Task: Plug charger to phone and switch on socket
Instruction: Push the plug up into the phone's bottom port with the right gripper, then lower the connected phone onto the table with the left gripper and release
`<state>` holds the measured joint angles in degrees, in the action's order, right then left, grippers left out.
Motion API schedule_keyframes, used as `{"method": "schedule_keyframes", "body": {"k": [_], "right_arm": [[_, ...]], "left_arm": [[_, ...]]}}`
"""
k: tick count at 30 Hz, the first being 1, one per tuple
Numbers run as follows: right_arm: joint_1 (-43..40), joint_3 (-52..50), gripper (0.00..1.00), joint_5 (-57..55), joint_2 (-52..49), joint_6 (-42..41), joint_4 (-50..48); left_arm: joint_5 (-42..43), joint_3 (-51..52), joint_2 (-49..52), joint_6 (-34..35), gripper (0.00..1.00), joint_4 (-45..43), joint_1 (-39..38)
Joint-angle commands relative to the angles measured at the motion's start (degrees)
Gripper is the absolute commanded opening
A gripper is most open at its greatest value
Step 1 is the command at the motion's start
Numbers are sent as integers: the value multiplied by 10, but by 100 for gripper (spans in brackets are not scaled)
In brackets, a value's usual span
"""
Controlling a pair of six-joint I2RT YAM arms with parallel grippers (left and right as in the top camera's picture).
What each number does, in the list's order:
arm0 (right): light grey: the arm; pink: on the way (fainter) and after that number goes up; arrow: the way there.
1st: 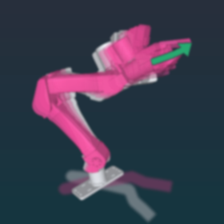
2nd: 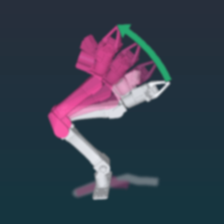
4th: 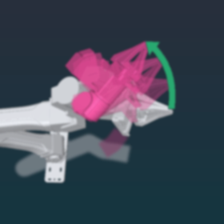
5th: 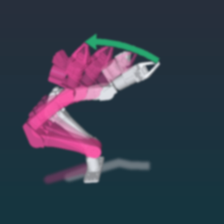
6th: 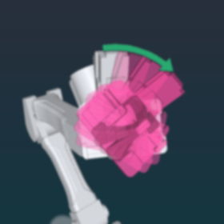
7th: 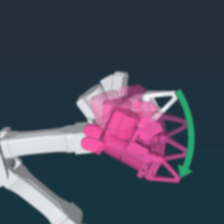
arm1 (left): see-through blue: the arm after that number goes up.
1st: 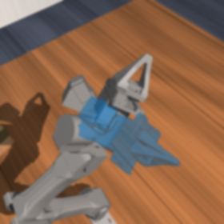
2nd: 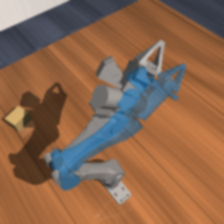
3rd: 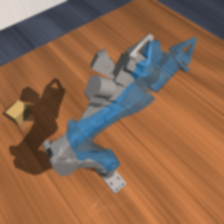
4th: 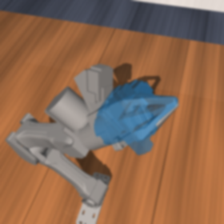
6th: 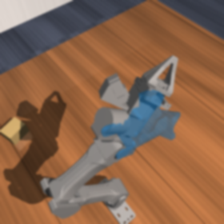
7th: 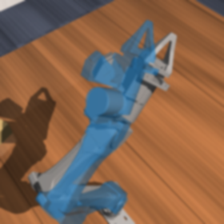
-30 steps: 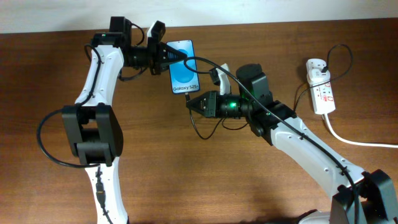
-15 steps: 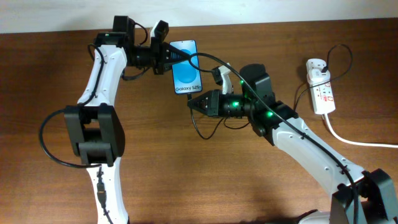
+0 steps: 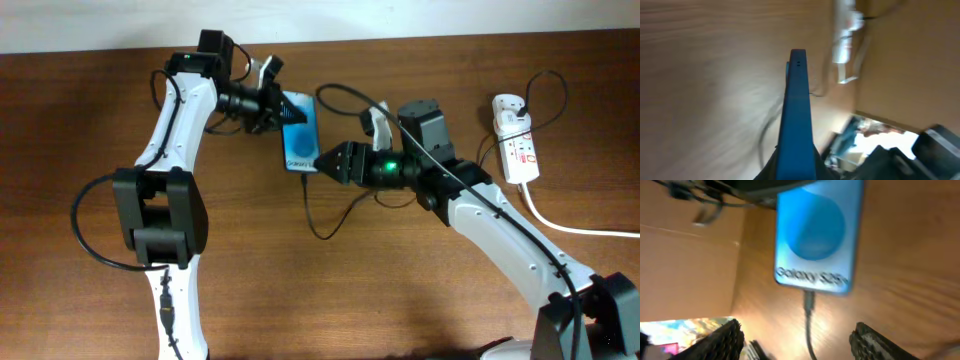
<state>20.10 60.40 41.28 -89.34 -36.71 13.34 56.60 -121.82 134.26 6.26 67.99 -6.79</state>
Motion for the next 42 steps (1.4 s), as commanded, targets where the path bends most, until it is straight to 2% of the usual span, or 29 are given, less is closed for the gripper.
{"method": "schedule_keyframes", "body": {"k": [1, 5, 8, 16, 17, 20, 23, 24, 25, 33, 39, 42], "right_arm": [[-3, 5, 73, -47, -2, 38, 43], [-2, 5, 73, -62, -2, 50, 82], [-2, 5, 74, -75, -2, 50, 125], [-2, 4, 73, -76, -2, 65, 150], [-2, 4, 74, -76, -2, 65, 150], [-2, 4, 74, -76, -2, 65, 150], [-2, 4, 74, -77, -2, 78, 157], [-2, 4, 74, -77, -2, 78, 158], [-2, 4, 74, -77, -2, 78, 158], [-2, 4, 74, -88, -2, 80, 165], [-3, 4, 75, -88, -2, 80, 165], [-3, 5, 74, -88, -2, 81, 165]], "left_arm": [[-81, 35, -18, -20, 0, -1, -6], [-89, 89, 11, -20, 0, -28, -13], [-91, 95, 32, -16, 0, -96, -27], [-132, 95, 89, 5, 0, -124, -40], [-145, 95, 89, 5, 16, -124, -40], [-165, 95, 89, 5, 32, -124, -40], [-203, 95, 89, 5, 41, -122, -40], [-220, 95, 89, 5, 54, -122, -39], [-240, 95, 89, 5, 56, -122, -39], [-381, 75, 89, 5, 60, -82, -39], [-466, -53, 87, 5, 59, 18, -38], [-475, -150, 85, 5, 58, 88, -35]]}}
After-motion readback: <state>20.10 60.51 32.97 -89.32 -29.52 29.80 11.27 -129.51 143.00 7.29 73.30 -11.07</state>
